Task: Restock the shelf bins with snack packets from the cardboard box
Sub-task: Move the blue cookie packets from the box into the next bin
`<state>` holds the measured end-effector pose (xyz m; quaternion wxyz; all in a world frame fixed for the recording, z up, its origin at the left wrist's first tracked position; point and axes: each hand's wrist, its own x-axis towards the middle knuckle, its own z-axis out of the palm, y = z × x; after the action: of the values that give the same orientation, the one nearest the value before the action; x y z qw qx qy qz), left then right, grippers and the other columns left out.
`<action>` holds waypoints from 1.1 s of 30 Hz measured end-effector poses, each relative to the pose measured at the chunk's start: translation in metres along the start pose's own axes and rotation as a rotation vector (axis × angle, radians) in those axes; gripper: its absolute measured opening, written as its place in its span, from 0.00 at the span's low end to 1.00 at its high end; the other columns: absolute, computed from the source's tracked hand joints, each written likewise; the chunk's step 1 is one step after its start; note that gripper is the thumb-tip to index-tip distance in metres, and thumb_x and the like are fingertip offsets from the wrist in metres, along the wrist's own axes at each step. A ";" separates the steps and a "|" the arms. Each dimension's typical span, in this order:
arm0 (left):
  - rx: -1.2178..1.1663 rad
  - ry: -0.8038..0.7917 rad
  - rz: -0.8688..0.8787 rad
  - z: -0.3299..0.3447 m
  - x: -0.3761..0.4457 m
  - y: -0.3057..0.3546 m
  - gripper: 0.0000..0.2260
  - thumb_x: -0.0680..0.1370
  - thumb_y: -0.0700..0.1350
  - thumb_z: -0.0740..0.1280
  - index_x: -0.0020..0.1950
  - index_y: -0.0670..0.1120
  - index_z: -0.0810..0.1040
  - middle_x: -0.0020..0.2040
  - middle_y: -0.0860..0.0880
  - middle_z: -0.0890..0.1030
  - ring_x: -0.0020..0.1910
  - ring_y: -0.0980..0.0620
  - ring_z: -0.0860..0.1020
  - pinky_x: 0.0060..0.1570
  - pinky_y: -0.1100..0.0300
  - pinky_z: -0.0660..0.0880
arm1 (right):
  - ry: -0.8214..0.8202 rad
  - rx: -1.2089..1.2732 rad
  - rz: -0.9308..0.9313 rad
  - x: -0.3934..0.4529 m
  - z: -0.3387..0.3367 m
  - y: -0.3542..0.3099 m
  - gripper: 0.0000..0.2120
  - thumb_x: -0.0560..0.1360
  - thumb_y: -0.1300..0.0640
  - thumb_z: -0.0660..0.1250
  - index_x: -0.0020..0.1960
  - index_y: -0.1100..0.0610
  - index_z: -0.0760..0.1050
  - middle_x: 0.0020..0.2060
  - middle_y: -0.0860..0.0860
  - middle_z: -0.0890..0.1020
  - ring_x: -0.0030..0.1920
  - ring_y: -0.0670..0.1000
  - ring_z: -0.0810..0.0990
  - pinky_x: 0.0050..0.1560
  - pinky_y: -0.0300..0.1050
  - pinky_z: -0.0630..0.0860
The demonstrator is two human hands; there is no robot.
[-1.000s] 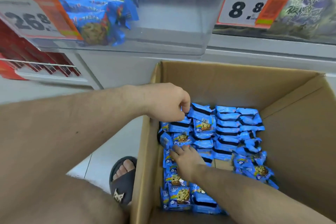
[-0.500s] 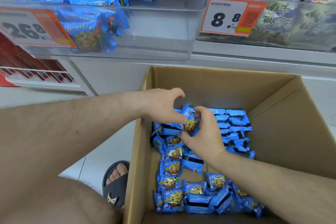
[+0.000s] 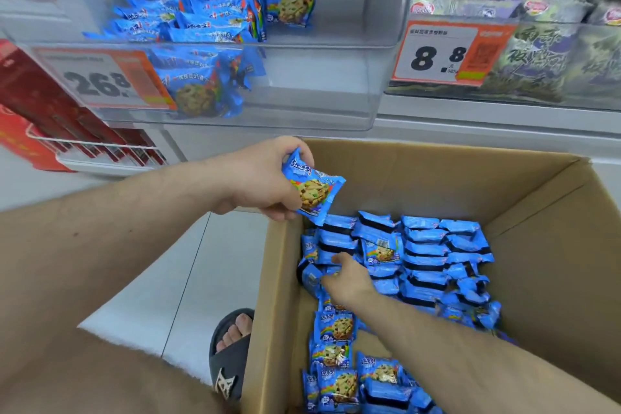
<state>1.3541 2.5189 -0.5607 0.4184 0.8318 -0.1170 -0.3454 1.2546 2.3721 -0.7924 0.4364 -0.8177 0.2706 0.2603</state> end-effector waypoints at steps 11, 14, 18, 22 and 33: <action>-0.149 -0.059 -0.019 -0.004 -0.001 -0.007 0.20 0.72 0.26 0.68 0.52 0.50 0.72 0.55 0.40 0.78 0.43 0.47 0.80 0.40 0.52 0.82 | -0.028 0.268 0.068 0.010 0.016 -0.006 0.13 0.75 0.69 0.58 0.46 0.52 0.72 0.40 0.58 0.82 0.31 0.55 0.83 0.23 0.39 0.69; -0.120 -0.088 0.010 -0.003 0.000 -0.005 0.20 0.72 0.25 0.68 0.51 0.50 0.72 0.57 0.38 0.77 0.42 0.44 0.80 0.43 0.50 0.82 | 0.010 0.155 -0.167 -0.025 -0.030 0.004 0.21 0.72 0.74 0.57 0.41 0.48 0.73 0.33 0.55 0.76 0.25 0.50 0.76 0.24 0.44 0.66; -0.059 -0.094 0.060 0.001 0.000 0.004 0.20 0.71 0.25 0.67 0.51 0.50 0.73 0.50 0.41 0.77 0.33 0.49 0.78 0.37 0.56 0.80 | 0.118 0.115 -0.342 -0.083 -0.094 0.010 0.20 0.72 0.75 0.58 0.42 0.50 0.74 0.25 0.51 0.68 0.22 0.48 0.59 0.26 0.43 0.58; -0.004 -0.087 0.090 0.005 -0.005 0.012 0.20 0.71 0.26 0.68 0.52 0.48 0.73 0.47 0.44 0.77 0.27 0.56 0.76 0.31 0.61 0.76 | 0.318 0.228 -0.465 -0.128 -0.132 0.000 0.15 0.70 0.75 0.63 0.41 0.54 0.74 0.28 0.46 0.71 0.24 0.47 0.60 0.25 0.40 0.59; -0.112 -0.220 0.239 0.014 -0.040 0.032 0.27 0.62 0.32 0.73 0.57 0.49 0.71 0.54 0.38 0.79 0.45 0.49 0.79 0.45 0.55 0.75 | 0.544 0.293 -0.928 -0.195 -0.167 -0.054 0.08 0.66 0.50 0.68 0.33 0.49 0.69 0.32 0.46 0.73 0.35 0.45 0.70 0.38 0.37 0.68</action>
<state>1.3185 2.5100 -0.5221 0.4866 0.7446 -0.2408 -0.3883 1.1827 2.2972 -0.5516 0.5289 -0.8195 0.0183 -0.2201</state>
